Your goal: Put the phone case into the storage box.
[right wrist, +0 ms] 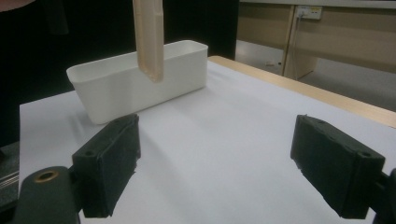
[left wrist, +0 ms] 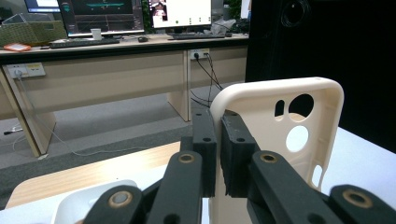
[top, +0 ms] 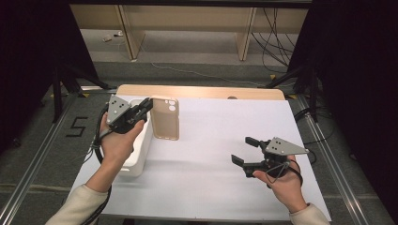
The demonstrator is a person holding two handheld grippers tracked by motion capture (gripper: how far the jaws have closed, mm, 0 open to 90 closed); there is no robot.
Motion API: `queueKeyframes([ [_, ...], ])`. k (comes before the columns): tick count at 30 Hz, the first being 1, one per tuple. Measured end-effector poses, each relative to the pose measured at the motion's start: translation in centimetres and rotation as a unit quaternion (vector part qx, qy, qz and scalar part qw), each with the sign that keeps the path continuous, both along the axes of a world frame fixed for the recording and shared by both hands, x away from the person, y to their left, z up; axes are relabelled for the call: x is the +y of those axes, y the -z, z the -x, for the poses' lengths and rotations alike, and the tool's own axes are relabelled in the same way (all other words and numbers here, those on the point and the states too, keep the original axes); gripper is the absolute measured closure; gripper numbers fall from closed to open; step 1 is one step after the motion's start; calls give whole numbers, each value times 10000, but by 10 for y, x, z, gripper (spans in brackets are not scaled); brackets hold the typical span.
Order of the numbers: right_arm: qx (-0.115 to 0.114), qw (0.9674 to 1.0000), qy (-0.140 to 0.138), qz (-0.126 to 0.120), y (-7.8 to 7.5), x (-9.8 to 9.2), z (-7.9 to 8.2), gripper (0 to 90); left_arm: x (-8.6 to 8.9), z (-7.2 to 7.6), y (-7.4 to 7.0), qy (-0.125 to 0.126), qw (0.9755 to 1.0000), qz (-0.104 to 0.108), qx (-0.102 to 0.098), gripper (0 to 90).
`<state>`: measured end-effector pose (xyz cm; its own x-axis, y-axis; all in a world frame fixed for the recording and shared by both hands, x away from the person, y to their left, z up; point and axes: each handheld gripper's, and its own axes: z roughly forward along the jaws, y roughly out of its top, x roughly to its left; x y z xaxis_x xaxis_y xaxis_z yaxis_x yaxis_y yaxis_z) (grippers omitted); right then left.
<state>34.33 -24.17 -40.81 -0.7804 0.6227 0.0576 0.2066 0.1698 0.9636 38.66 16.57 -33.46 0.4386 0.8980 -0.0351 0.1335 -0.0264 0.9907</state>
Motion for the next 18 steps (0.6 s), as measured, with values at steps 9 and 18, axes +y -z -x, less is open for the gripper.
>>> queueKeyframes([
  [9,87,9999,7,55,1,1,2,169,6,-4,-1,-13,10000,-13,30,850],
  [18,-10,10000,0,91,1,1,1,170,10,-8,-5,-49,10000,-24,-3,851],
])
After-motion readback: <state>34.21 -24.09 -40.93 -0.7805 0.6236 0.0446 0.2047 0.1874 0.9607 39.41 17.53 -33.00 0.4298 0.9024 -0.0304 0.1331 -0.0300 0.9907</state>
